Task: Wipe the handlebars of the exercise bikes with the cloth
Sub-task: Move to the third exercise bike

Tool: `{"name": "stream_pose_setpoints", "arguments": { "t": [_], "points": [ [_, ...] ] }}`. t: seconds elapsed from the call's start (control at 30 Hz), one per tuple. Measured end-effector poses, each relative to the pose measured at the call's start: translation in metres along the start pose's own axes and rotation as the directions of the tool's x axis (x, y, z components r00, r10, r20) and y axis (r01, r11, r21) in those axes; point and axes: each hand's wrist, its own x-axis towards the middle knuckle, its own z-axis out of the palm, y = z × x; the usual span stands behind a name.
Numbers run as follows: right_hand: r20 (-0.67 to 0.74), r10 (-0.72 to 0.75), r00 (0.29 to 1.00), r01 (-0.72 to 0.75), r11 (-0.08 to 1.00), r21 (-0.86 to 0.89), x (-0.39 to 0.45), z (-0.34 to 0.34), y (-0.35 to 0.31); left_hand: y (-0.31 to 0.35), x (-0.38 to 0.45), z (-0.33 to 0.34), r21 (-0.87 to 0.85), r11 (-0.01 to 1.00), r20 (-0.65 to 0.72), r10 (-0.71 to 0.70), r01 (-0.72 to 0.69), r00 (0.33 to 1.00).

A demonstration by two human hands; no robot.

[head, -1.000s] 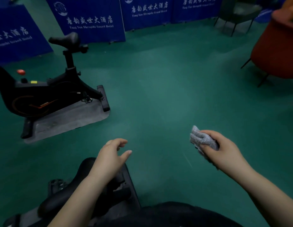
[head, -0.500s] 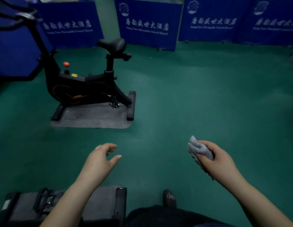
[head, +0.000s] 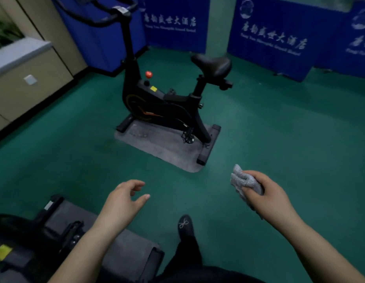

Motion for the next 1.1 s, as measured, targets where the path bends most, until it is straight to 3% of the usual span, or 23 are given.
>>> {"name": "stream_pose_setpoints", "arguments": {
  "t": [0.2, 0.43, 0.67, 0.9, 1.1],
  "points": [
    [0.056, -0.012, 0.998, 0.015, 0.998, -0.056, 0.111, 0.023, -0.041, -0.009, 0.101, -0.009, -0.042, 0.996, -0.004, -0.079, 0.078, 0.997],
    [0.073, -0.079, 0.994, 0.084, 0.994, -0.068, 0.223, 0.042, -0.104, 0.002, 0.220, -0.055, -0.048, 0.997, -0.044, -0.056, 0.054, 0.997],
    [0.183, -0.094, 0.979, 0.114, 0.988, -0.106, 0.334, 0.074, -0.139, 0.006, 0.318, -0.085, -0.061, 0.994, -0.119, -0.097, 0.090, 0.988],
    [0.310, -0.147, 0.939, 0.189, 0.976, -0.112, 0.482, 0.112, -0.189, 0.004, 0.425, -0.099, -0.078, 0.974, -0.147, -0.224, 0.214, 0.963],
    [0.448, -0.228, 0.865, 0.293, 0.953, -0.081, 0.582, 0.157, -0.261, 0.003, 0.508, -0.142, -0.118, 0.950, -0.237, -0.311, 0.290, 0.921]
  ]
}}
